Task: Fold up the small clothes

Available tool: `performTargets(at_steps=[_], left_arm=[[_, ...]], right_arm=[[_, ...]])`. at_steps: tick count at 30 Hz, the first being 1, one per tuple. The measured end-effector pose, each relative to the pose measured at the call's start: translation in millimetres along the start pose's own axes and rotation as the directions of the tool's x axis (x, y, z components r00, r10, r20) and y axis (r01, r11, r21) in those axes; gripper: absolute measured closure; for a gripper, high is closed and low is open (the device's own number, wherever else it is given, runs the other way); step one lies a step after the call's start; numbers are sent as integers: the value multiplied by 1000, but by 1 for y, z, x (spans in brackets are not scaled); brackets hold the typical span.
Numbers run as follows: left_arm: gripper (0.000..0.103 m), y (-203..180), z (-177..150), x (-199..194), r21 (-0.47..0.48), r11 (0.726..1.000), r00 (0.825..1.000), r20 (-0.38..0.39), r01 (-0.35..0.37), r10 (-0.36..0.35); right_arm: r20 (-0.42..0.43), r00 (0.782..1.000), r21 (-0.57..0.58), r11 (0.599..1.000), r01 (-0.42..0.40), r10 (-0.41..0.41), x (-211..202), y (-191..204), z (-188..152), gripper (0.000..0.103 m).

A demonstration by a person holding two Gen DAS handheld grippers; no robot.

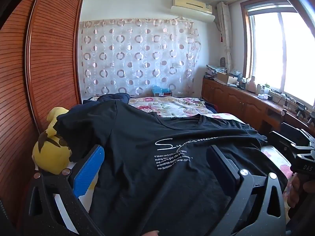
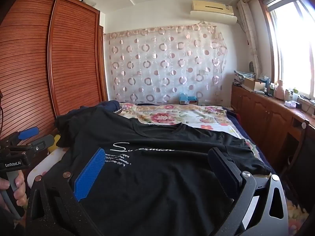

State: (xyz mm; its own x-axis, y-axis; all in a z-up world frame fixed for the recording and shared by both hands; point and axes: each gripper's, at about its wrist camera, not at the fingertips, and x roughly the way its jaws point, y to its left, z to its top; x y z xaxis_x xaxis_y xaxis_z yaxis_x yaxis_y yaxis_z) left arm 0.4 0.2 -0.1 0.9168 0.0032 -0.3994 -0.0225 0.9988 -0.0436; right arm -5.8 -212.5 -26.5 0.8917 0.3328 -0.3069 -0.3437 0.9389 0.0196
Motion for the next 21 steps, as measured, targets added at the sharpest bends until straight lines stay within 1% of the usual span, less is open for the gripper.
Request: performTargets(at_steps=[1, 2, 10, 11, 13, 21], left_arm=[[0, 1, 0, 1, 1, 1000, 1000, 0, 1, -1], [0, -2, 0, -1, 35, 999, 999, 30, -20, 19], [0, -12, -2, -2, 19, 1000, 1000, 22, -22, 22], [0, -3, -2, 0, 13, 1000, 1000, 14, -18, 18], [0, 0, -2, -1, 8, 1000, 1000, 13, -11, 11], [0, 2, 0, -2, 2, 1000, 1000, 9, -9, 9]], right_arm=[[6, 1000, -1, 1000, 0, 0, 0, 0, 0, 0], [8, 1000, -1, 1000, 0, 0, 0, 0, 0, 0], [12, 1000, 7, 1000, 0, -1, -4, 0, -4, 0], [11, 1000, 8, 1000, -1, 1, -4, 0, -4, 0], [5, 1000, 6, 1000, -3, 3, -3, 1, -3, 0], [-1, 1000, 11, 1000, -6, 7, 0, -1, 1, 0]])
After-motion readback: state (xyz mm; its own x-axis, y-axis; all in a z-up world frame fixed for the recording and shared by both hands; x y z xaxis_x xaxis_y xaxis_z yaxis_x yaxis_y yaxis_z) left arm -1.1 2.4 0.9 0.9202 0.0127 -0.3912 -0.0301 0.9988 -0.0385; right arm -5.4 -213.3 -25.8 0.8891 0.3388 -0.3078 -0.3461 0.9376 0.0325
